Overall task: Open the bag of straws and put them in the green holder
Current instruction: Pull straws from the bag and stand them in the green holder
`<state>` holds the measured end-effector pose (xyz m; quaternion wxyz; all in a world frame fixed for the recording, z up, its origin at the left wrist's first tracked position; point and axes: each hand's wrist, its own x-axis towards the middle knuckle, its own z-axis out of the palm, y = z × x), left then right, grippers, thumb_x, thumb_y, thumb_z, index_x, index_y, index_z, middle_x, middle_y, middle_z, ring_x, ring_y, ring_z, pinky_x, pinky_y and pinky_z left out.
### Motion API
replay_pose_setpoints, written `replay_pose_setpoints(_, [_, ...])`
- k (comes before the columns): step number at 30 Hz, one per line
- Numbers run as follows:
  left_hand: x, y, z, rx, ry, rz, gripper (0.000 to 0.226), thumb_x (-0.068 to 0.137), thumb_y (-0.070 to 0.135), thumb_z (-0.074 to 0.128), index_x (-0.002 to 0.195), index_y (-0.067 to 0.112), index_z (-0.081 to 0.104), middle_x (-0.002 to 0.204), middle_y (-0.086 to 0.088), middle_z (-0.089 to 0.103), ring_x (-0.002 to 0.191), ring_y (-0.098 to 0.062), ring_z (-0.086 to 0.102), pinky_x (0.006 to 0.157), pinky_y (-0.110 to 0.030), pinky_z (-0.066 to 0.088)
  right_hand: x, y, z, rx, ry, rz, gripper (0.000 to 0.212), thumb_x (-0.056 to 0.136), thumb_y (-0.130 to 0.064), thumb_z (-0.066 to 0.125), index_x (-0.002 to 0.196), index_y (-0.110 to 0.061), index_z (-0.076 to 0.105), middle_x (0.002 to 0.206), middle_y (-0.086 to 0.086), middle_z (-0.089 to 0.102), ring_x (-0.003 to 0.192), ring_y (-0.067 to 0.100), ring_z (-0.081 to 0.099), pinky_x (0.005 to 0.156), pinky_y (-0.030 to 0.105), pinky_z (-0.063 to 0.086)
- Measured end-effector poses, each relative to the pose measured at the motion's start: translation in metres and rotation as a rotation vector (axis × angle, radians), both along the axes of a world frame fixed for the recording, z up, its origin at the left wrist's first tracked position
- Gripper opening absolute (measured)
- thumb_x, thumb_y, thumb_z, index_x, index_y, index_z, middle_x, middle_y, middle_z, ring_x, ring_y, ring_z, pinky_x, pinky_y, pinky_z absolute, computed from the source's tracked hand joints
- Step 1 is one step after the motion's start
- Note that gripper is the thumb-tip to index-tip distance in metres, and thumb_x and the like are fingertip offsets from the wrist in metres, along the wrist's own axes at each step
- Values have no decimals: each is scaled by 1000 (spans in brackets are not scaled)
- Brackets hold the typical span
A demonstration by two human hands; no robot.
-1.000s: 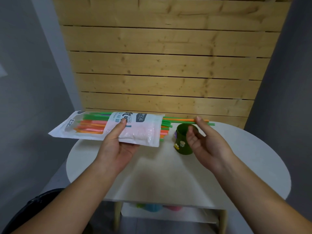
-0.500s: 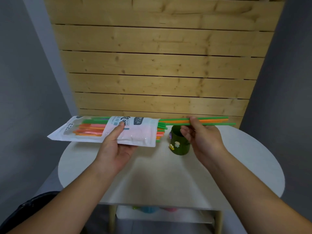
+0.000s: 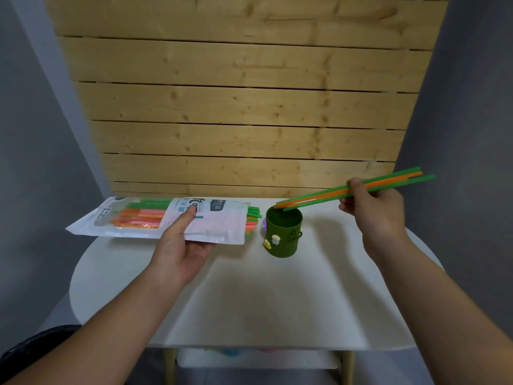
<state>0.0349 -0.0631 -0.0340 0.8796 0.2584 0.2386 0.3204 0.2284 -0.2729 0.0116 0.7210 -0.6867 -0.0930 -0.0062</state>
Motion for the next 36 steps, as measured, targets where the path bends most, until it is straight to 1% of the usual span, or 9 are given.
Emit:
replay_pose_setpoints(3, [3,-4,0,18,12,-30,35,92,14,67,126,12,62,115,-11,76,102,-25,74,75,-45,63,-3,6,1,-125,-34,29,20,98,-25,58,81,-15,62,78,5,66,70,17,68,72,32,59])
replay_pose_setpoints(10, [4,-11,-1,82,47,-96,28,94,17,65,122,13,65,111,-10,77,95,-23,76,75,-40,64,2,32,-11,-342,5,197,27,97,-27,60,102,-1,66,83,9,65,73,20,65,72,35,58])
replay_pose_setpoints(14, [4,-12,0,115,56,-105,23,94,17,64,117,13,67,108,-8,78,91,-22,77,75,-39,64,9,40,-23,-290,113,261,30,93,-23,67,109,2,65,83,11,63,72,20,61,68,32,56])
replay_pose_setpoints(17, [2,-12,1,132,50,-109,22,94,17,64,116,14,67,111,-9,77,94,-23,76,77,-40,63,9,40,-30,-191,233,283,40,86,-24,76,116,-1,60,91,15,65,76,23,65,75,35,60])
replay_pose_setpoints(20, [-1,-13,2,131,46,-98,20,94,17,65,113,15,68,111,-9,77,93,-23,76,81,-43,62,0,36,-29,-222,304,217,36,83,-28,79,97,-9,53,95,15,56,74,25,65,78,40,62])
replay_pose_setpoints(23, [-2,-14,5,126,33,-89,18,94,16,65,112,15,68,110,-9,77,93,-23,76,82,-44,61,-21,26,-24,-265,353,252,34,87,-33,74,90,-5,57,84,13,54,68,23,58,67,35,58])
replay_pose_setpoints(29, [-2,-17,8,141,15,-92,22,94,15,65,116,16,66,110,-10,77,94,-23,76,82,-45,61,-58,25,-9,-191,101,560,16,84,-20,76,97,-10,73,76,5,69,69,14,65,60,23,54])
replay_pose_setpoints(32, [-4,-20,8,160,20,-106,21,95,15,64,116,16,67,109,-9,77,95,-23,76,85,-45,60,-64,30,-11,-195,116,568,12,83,-12,77,94,-7,74,63,2,67,61,15,63,58,22,54])
replay_pose_setpoints(36, [-6,-22,9,166,17,-104,20,95,14,64,114,16,68,109,-9,78,94,-22,76,85,-45,60,-66,31,-11,-151,173,567,8,85,-5,74,92,-1,73,66,11,70,57,17,65,54,21,54])
